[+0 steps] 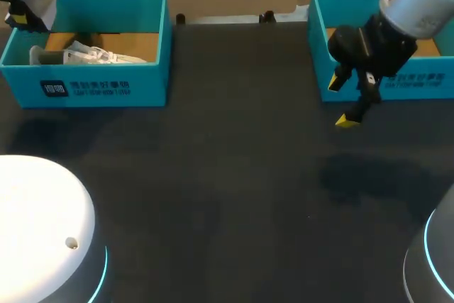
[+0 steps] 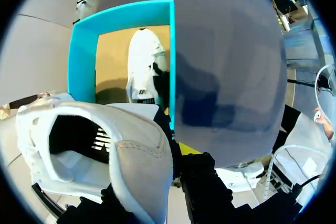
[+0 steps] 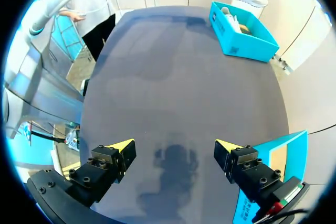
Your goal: Take the shoe out of the shoebox, open the shoe tongue, remove and reinsert the insole, then place the shoe into the shoebox
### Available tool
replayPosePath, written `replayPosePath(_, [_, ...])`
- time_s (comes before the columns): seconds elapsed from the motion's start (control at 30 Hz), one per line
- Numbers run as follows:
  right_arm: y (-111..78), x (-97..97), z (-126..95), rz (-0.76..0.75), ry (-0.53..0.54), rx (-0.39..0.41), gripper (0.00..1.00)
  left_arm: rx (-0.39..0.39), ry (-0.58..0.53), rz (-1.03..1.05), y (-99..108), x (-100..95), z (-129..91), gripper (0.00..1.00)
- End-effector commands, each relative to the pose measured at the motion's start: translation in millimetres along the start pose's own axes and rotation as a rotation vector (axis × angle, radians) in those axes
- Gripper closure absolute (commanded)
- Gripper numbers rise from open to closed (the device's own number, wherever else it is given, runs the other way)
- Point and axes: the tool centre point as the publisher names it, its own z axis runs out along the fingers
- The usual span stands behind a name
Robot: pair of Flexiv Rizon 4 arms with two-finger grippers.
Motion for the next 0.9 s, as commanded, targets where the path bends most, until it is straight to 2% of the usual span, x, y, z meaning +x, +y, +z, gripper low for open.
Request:
replayPosePath(0.03, [-0.3,0.0,0.9,0.0,-0.001,0.002,0.0,-0.005,0.066,-0.013,7.3,-26.0,12.2,1.0])
replayPosePath(0.3, [-0.3,0.0,0.9,0.0,-0.001,0.002,0.0,0.041,0.102,-0.026,17.7,-52.2,27.8,1.0])
replayPosePath(0.47, [-0.3,0.0,0.9,0.0,-0.001,0.002,0.0,0.04,0.129,-0.051,14.2,-62.1,32.4,1.0])
replayPosePath(0.9, [-0.3,0.0,0.9,0.0,-0.001,0.002,0.0,0.04,0.129,-0.051,14.2,-62.1,32.4,1.0])
